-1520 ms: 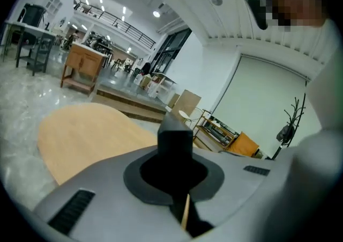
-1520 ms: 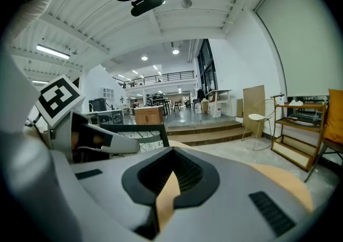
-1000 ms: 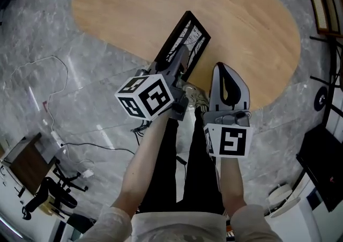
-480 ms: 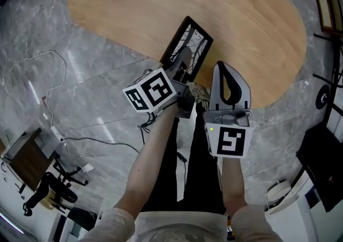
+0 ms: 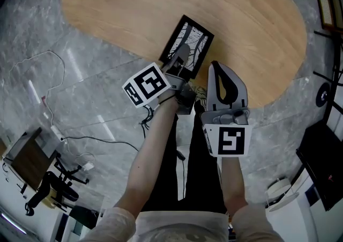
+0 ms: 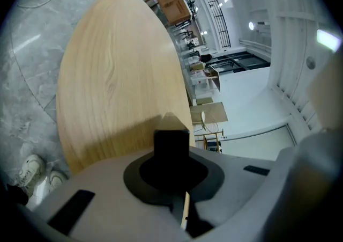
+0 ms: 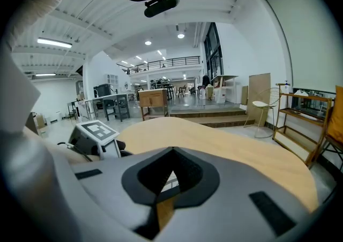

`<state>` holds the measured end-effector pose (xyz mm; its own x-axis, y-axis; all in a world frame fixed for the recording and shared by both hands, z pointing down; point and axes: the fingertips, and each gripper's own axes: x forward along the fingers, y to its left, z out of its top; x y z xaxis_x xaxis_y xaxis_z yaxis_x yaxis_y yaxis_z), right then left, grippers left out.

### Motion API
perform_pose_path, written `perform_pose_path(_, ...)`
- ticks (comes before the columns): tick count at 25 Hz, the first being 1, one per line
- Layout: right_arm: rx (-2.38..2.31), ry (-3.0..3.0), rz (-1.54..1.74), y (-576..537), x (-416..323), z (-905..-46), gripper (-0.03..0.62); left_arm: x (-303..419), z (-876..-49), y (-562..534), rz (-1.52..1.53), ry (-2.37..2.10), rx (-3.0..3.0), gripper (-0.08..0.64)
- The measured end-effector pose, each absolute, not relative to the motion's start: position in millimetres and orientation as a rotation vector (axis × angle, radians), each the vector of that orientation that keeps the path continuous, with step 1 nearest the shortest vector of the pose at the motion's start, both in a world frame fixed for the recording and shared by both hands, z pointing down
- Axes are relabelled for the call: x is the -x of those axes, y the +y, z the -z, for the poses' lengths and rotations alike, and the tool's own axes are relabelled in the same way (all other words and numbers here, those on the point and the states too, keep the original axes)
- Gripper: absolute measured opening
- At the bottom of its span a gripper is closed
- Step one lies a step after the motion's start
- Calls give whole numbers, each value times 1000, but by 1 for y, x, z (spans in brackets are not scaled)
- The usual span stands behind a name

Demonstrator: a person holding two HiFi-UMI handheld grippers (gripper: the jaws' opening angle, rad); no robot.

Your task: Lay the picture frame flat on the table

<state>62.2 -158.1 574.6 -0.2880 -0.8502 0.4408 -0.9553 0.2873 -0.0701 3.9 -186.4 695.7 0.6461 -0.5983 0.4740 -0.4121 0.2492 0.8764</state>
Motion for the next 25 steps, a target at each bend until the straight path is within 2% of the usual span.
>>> perform_pose_path(13, -1607, -2246, -427, -166, -68, -577, 6, -11, -711, -190, 271, -893, -1226, 20)
perform_pose_path(21, -1574, -2257, -415, -173, -77, -581, 6, -15, -718, -195, 234, -946, -1223, 21)
perform_pose_path(22, -1572, -2260, -412, -173, -77, -581, 6, -14, -719, -195, 230, -954, -1216, 33)
perform_pose_path(23, -1571, -2262, -408, -172, -76, -580, 6, -12, -719, -194, 231, -958, -1207, 73)
perform_pose_path(25, -1567, -2265, -403, -171, -73, -578, 6, -9, -719, -192, 237, -958, -1187, 183)
